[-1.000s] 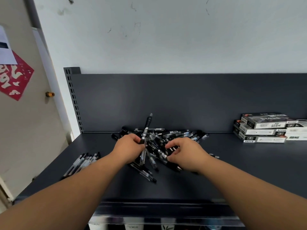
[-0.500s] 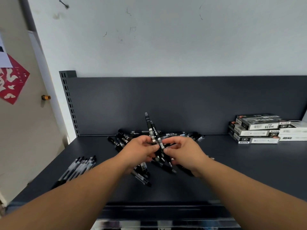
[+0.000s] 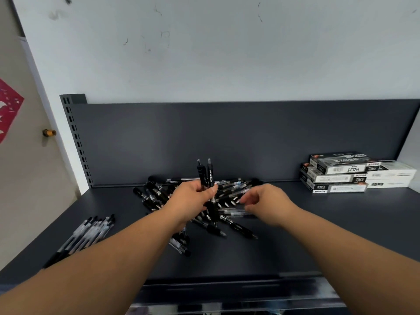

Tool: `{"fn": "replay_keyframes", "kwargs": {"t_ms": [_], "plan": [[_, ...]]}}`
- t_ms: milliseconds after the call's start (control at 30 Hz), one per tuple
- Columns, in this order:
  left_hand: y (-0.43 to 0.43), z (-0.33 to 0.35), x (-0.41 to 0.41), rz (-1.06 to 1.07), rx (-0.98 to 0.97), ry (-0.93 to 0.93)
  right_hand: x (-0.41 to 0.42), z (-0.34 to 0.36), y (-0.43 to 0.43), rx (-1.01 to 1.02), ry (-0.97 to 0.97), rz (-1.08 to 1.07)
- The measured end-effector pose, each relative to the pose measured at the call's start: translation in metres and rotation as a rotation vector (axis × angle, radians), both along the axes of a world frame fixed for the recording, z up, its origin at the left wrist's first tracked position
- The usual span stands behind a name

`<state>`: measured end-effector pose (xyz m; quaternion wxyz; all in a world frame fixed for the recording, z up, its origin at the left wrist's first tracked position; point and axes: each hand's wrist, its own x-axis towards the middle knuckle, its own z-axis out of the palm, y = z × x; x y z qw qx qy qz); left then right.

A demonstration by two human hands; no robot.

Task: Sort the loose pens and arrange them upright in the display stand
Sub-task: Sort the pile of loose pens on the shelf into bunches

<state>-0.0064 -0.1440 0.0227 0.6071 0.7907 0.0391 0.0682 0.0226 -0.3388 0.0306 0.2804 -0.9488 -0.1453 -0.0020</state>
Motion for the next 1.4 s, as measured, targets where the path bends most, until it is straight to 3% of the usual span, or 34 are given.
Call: {"fn": "replay_keyframes", "kwargs": {"t_ms": [133, 200, 333, 433, 600, 767, 900, 1200, 1400], "plan": [[-0.010, -0.002, 0.003, -0.015, -0.007, -0.006, -0.002, -0.009, -0.005, -0.046, 0.066, 0.037], [-0.013, -0.002, 0.004, -0.017, 0.001, -0.007, -0.006, -0.014, -0.002, -0.163, 0.103, 0.067], [-0.016, -0.002, 0.005, -0.043, 0.032, -0.006, -0.010, -0.015, 0.001, -0.277, 0.018, 0.056], [-0.019, 0.003, 0.007, -0.055, 0.109, -0.023, -0.005, -0.005, -0.007, -0.051, -0.090, 0.008], [-0.037, 0.019, 0.006, -0.106, 0.218, -0.090, -0.005, 0.014, -0.019, 0.569, -0.166, -0.002], [-0.075, 0.027, 0.004, -0.199, 0.064, -0.119, -0.009, 0.026, -0.045, 0.763, -0.127, -0.008], [-0.120, 0.025, 0.008, -0.290, -0.099, -0.015, -0.005, 0.029, -0.088, 0.743, -0.096, -0.065], [-0.217, -0.011, 0.037, -0.357, 0.070, 0.290, 0.013, 0.004, -0.188, 0.367, 0.020, -0.245], [-0.247, -0.023, 0.048, -0.298, 0.264, 0.295, 0.025, -0.016, -0.212, 0.195, 0.043, -0.236]]}}
